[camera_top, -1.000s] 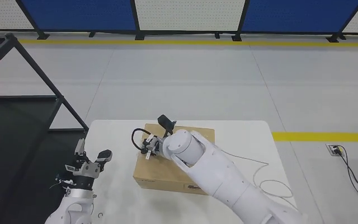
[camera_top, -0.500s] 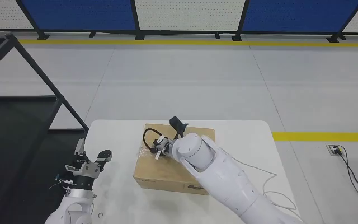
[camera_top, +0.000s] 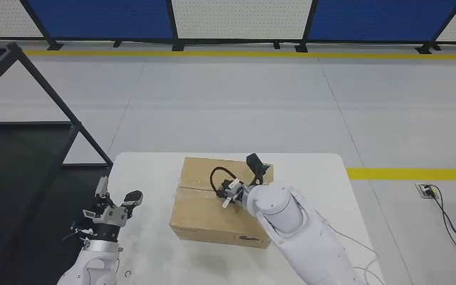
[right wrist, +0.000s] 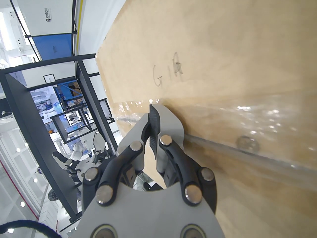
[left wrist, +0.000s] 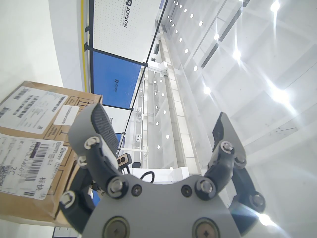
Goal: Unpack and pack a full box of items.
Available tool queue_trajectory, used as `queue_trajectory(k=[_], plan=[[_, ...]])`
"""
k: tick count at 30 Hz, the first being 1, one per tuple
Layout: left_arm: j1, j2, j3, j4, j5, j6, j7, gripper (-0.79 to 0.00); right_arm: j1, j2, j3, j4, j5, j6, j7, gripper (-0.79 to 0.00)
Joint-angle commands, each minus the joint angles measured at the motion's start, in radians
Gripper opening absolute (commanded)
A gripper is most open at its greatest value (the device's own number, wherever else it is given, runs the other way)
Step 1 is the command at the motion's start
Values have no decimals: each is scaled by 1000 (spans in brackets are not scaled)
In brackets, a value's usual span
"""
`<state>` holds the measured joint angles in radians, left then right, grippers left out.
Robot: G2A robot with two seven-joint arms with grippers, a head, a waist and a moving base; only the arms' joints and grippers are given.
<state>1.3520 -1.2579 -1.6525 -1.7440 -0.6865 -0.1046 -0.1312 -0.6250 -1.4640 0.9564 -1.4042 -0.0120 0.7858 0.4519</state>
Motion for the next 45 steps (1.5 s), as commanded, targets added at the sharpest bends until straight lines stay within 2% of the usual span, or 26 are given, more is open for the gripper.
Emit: queue_trajectory(k=[1,10,26,33,41,42,43,44,45], plan=[[0,0,0,0,0,0,0,0,-31,10,31,-42,-15,12,-5,-785],[0,0,0,0,0,0,0,0,-142,45,149,-174,-68,65,-15,-785],[0,0,0,0,0,0,0,0,-305,77,335,-321,-59,102,-90,-785],[0,0,0,0,0,0,0,0,-381,85,412,-374,-24,72,-125,-785],[0,0,0,0,0,0,0,0,-487,78,511,-461,91,-52,-260,-785],[0,0,0,0,0,0,0,0,-501,76,520,-468,108,-72,-286,-622],[0,0,0,0,0,0,0,0,-513,75,525,-476,118,-91,-310,-360],[0,0,0,0,0,0,0,0,-525,72,533,-483,136,-111,-340,0],[0,0,0,0,0,0,0,0,-537,69,537,-491,152,-132,-369,0]])
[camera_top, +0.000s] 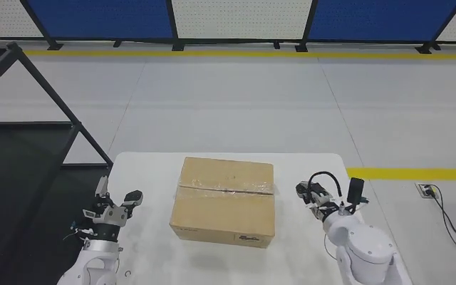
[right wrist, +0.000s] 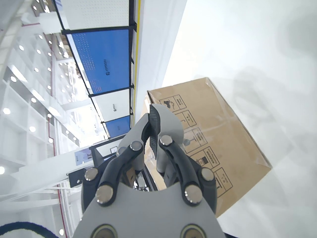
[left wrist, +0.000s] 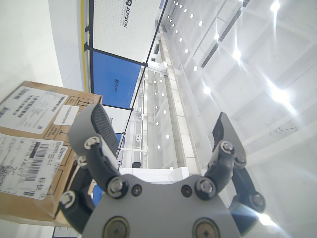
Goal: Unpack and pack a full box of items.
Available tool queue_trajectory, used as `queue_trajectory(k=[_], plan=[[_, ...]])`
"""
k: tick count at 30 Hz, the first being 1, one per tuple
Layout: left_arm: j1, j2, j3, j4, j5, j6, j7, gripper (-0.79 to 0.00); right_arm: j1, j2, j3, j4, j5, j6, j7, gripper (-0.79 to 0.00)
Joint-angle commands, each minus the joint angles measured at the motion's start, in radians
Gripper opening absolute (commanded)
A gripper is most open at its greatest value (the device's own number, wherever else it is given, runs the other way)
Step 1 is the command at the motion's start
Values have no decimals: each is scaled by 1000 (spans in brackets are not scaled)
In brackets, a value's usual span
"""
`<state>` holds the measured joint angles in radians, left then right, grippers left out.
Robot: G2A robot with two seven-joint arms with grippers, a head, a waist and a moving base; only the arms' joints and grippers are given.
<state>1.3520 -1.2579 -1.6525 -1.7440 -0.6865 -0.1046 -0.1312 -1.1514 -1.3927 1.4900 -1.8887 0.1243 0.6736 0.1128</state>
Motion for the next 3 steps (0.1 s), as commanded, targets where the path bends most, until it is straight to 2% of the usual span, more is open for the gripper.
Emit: queue_trajectory(k=[1,2,3], plan=[[0,0,0,0,0,0,0,0,-19,-4,3,-10,19,-27,-45,0],[0,0,0,0,0,0,0,0,-14,-3,4,-8,15,-20,-32,-736],[0,0,0,0,0,0,0,0,-20,-4,4,-10,20,-27,-47,-657]])
